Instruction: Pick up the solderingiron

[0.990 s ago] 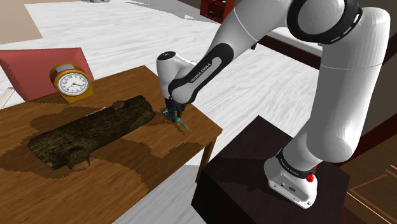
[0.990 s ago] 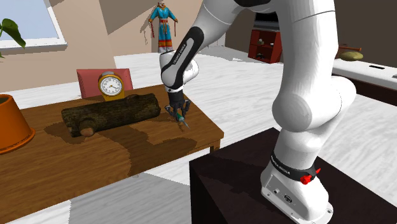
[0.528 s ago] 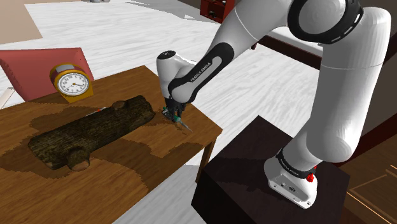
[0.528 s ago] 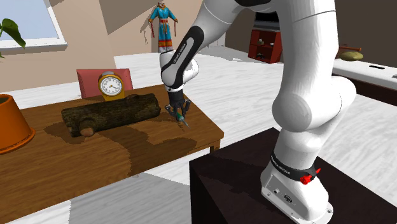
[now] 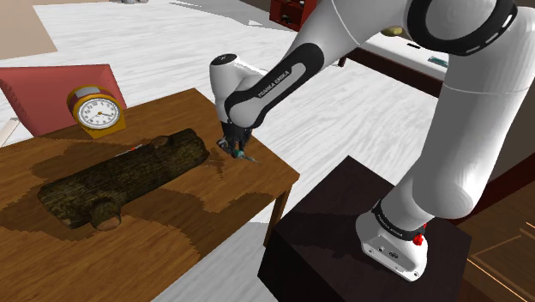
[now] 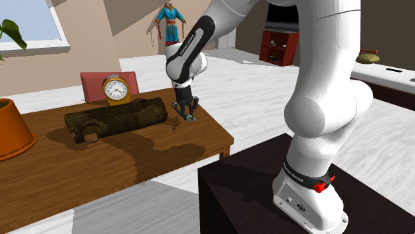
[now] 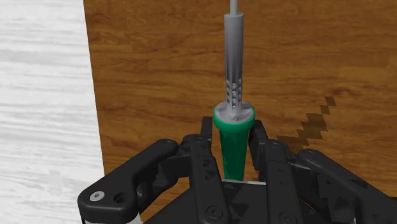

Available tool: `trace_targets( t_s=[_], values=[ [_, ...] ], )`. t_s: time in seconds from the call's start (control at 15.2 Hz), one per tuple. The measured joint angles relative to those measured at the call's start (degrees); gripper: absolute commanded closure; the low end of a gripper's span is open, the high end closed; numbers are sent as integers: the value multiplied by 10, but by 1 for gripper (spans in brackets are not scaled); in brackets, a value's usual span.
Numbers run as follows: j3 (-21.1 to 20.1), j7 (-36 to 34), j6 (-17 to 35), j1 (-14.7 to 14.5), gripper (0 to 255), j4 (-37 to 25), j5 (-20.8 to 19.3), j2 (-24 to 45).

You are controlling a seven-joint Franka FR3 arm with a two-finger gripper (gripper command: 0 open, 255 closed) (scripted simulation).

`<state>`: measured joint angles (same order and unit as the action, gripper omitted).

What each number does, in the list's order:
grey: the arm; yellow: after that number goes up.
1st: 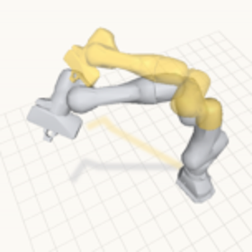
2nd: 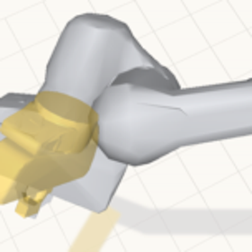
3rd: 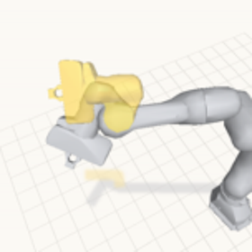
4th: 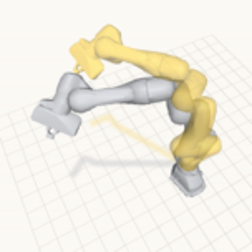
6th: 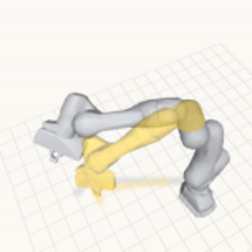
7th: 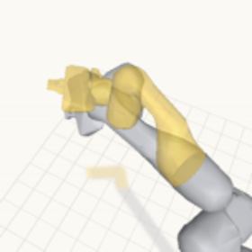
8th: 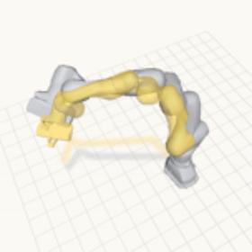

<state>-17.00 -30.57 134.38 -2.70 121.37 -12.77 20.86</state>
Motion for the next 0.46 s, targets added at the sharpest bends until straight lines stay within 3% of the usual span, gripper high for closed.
trace_targets(
  t_s=[0.46],
  values=[
    [-9, 15, -41, 7, 255, -5, 20, -39]
  ],
)
